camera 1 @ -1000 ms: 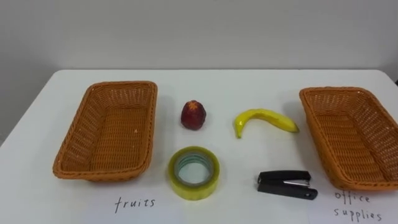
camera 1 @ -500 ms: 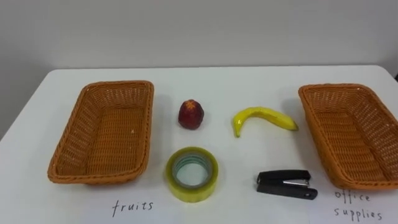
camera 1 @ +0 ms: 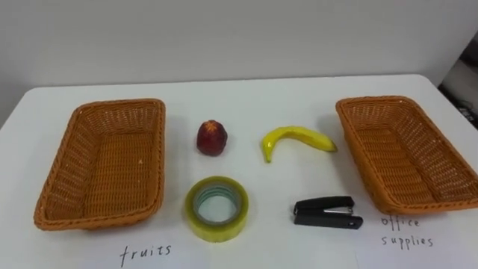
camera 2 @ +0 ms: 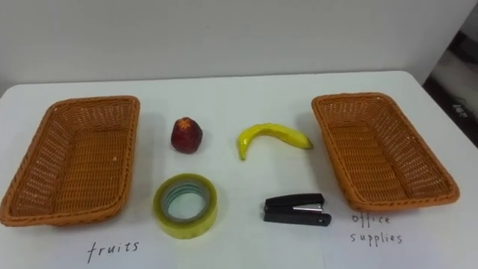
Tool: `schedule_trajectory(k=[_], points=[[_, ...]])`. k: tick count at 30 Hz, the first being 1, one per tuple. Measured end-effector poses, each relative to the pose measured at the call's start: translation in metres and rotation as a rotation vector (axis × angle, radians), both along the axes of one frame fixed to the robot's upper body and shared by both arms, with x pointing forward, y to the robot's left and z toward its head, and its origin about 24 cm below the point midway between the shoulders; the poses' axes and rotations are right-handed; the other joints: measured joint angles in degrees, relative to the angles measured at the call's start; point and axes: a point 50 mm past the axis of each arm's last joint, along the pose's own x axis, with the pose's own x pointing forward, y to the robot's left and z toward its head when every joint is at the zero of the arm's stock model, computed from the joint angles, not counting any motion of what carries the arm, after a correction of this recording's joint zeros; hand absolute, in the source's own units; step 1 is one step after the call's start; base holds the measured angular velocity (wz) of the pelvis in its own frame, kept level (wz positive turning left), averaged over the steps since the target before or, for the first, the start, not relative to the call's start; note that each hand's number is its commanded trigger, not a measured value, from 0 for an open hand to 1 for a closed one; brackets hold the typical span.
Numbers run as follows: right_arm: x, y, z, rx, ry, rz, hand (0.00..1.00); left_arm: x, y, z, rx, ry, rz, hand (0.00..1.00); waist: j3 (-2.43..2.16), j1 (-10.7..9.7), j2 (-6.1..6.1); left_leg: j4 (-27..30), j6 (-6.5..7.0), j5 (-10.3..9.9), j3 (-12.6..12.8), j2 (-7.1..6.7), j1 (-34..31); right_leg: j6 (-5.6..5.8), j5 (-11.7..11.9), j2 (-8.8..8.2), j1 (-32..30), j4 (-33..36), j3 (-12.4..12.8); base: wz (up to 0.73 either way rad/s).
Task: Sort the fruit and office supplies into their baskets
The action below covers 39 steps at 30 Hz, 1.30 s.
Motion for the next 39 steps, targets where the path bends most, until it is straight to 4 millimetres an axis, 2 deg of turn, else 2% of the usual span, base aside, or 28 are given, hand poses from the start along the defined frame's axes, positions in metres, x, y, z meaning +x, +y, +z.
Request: schedule_trajectory(k=[5,8,13,19,26,30,39], points=[[0.011,-0.012,0.005,-0.088,-0.036,-0.123,0.0,-0.001,0.003,0.001,0.022,-0.011,0.012,0.0,-0.05,-0.4,-0.11,-0.2,0.0,0.0,0.1,-0.02,-0.3,-0.02,0.1,0.09,-0.4,0.1,-0.2,0.0],[0.026,-0.028,0.014,-0.191,-0.071,-0.166,0.0,-0.003,0.003,0.002,0.028,-0.007,0.012,0.0,-0.09,-0.9,-0.18,-0.4,0.0,0.0,0.4,0.31,-0.3,-0.02,0.1,0.12,-0.9,0.5,0.1,-0.06],[0.063,-0.058,0.04,-0.407,-0.176,-0.234,0.0,-0.001,0.007,0.003,0.055,-0.059,0.03,0.0,-0.13,-1.0,-0.56,0.2,0.02,0.0,1.0,0.29,-1.7,-0.05,0.1,0.06,-2.5,1.2,0.8,-0.08],[0.09,-0.076,0.071,-0.591,-0.24,-0.289,0.0,0.002,0.013,0.006,0.092,-0.092,0.015,0.0,-0.22,-1.0,-0.84,1.0,0.03,0.0,1.4,0.24,-3.4,-0.09,0.2,0.06,-4.3,1.9,1.0,0.0],[0.108,-0.086,0.1,-0.752,-0.282,-0.291,0.0,0.005,0.015,0.009,0.106,-0.125,-0.003,0.0,-0.23,-0.8,-0.47,0.7,0.02,0.0,1.6,0.19,-3.4,-0.13,0.2,0.13,-4.3,1.4,1.1,-0.01],[0.127,-0.092,0.127,-0.882,-0.359,-0.26,0.0,0.007,0.016,0.009,0.111,-0.143,-0.011,0.0,-0.17,-0.8,-0.32,0.9,0.02,0.0,1.7,0.0,-3.4,-0.13,0.2,0.11,-4.2,1.9,1.2,-0.02],[0.147,-0.093,0.166,-1.096,-0.43,-0.204,0.0,0.003,0.015,0.008,0.113,-0.133,-0.018,0.0,-0.02,0.1,-0.07,0.1,0.02,0.0,1.7,0.01,-3.3,-0.13,0.2,0.15,-4.7,1.8,1.4,-0.01]])
